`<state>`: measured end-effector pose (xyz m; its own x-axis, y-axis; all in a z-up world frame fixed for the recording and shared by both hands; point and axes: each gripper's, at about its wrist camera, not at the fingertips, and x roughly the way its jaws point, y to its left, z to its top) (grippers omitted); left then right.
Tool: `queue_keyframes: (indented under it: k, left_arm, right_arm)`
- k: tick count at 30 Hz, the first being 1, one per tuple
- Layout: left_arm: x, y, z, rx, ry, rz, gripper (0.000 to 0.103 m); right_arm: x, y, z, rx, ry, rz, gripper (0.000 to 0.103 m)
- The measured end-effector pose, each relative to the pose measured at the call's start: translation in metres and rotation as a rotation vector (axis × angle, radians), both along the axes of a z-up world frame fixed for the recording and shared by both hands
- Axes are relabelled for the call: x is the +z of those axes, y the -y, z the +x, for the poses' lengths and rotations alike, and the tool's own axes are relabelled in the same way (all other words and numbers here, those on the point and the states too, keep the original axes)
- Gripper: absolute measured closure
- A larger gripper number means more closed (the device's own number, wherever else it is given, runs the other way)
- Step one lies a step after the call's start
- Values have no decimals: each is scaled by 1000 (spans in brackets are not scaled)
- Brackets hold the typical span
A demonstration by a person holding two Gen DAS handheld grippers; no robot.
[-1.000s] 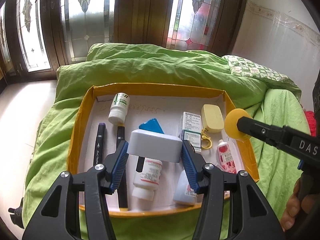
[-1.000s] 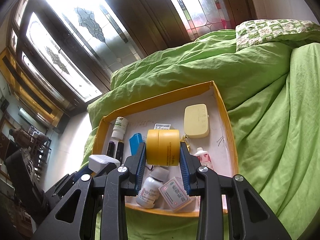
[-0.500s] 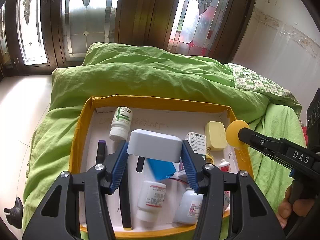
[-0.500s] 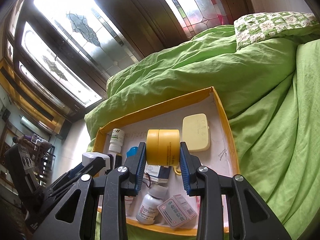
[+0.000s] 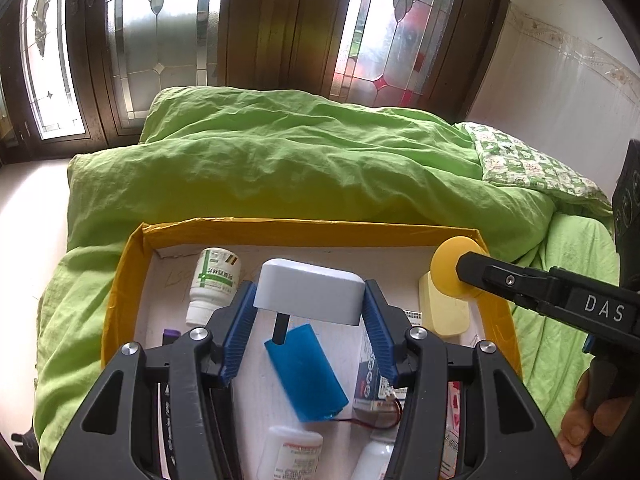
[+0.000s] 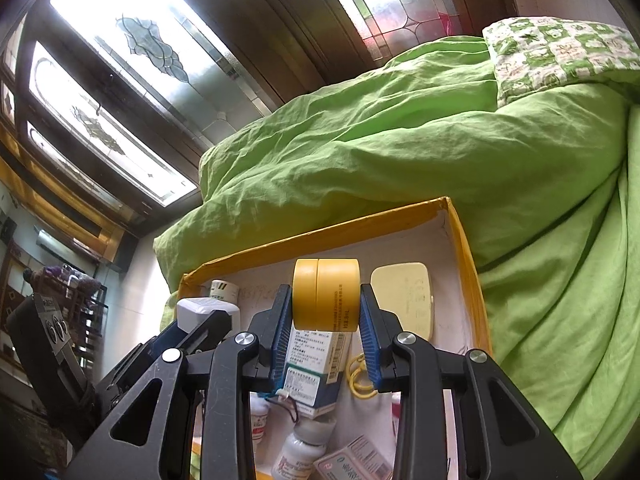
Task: Organize rigid objects
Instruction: 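Lower the adapter into the tray with the left tool while the right tool lowers the tape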
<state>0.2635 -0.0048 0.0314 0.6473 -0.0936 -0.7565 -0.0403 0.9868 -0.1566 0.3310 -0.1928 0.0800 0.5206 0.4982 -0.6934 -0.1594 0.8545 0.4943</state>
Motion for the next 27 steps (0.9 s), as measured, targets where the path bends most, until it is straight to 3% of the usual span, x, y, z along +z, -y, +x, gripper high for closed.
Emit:
queue_keyframes:
  k: [10,27]
  left_arm:
    - [-24,-2,16,7,-33,2,51]
    - [-39,-9,33,23,-62,-10,51]
  right_arm:
    - [-4,-9,23,33,0,-81,74]
    - [-28,-26,41,96,-29,-160,74]
